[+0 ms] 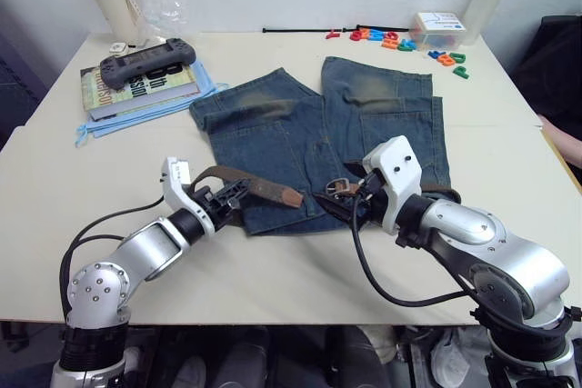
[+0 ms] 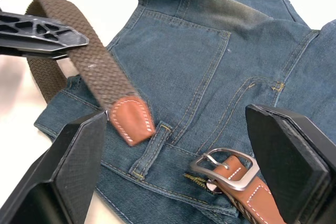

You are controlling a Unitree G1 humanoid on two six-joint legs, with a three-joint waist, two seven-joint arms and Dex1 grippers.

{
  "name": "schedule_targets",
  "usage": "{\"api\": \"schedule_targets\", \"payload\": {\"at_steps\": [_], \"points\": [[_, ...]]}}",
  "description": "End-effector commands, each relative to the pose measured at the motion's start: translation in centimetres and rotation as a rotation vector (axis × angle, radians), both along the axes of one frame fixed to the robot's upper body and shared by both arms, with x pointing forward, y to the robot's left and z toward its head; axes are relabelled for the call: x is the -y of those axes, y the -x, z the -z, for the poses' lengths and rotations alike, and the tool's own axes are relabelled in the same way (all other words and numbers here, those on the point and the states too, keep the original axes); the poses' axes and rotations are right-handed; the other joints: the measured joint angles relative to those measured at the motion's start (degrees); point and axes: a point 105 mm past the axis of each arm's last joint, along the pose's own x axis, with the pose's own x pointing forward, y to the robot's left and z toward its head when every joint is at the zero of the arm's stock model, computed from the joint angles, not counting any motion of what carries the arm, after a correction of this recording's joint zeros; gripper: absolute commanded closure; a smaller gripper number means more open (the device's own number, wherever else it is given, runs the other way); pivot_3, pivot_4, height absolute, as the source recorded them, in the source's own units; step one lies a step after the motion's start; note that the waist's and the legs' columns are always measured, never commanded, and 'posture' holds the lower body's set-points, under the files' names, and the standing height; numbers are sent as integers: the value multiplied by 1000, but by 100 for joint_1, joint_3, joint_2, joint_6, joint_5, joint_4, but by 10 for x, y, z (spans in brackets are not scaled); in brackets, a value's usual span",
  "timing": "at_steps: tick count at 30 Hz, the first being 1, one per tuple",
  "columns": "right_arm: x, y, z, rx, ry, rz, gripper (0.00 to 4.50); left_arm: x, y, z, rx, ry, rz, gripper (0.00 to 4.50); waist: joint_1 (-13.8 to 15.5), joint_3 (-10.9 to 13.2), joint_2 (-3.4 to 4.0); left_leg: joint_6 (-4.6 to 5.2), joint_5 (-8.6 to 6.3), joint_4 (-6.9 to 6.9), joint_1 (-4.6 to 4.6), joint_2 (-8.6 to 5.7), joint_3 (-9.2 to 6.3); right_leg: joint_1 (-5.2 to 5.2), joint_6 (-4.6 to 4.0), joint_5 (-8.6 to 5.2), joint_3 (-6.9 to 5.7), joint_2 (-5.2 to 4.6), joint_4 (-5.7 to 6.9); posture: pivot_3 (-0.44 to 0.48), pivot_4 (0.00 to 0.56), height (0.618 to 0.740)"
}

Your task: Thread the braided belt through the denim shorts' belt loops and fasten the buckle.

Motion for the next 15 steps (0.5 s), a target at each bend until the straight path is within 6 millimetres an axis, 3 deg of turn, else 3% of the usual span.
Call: {"api": "schedule_targets", "payload": {"at_steps": [1, 5, 15], "points": [[-5, 3, -7, 35, -11, -23, 42, 4, 3, -12, -6, -26, 9, 4500, -6, 0, 0, 0, 0, 0, 0, 0, 0, -1, 0, 0, 0, 0, 1, 0, 150, 654], [-6, 4, -6, 34, -12, -25, 42, 3, 5, -21, -28, -57, 23, 4500, 7, 0, 0, -2, 1, 0, 0, -1, -1, -1, 0, 0, 0, 0, 2, 0, 150, 654], [-8, 5, -5, 35, -21, -21, 42, 9, 8, -13, -110, -105, 18, 4500, 9, 0, 0, -2, 1, 0, 0, -1, -1, -1, 0, 0, 1, 0, 2, 0, 150, 654]]}}
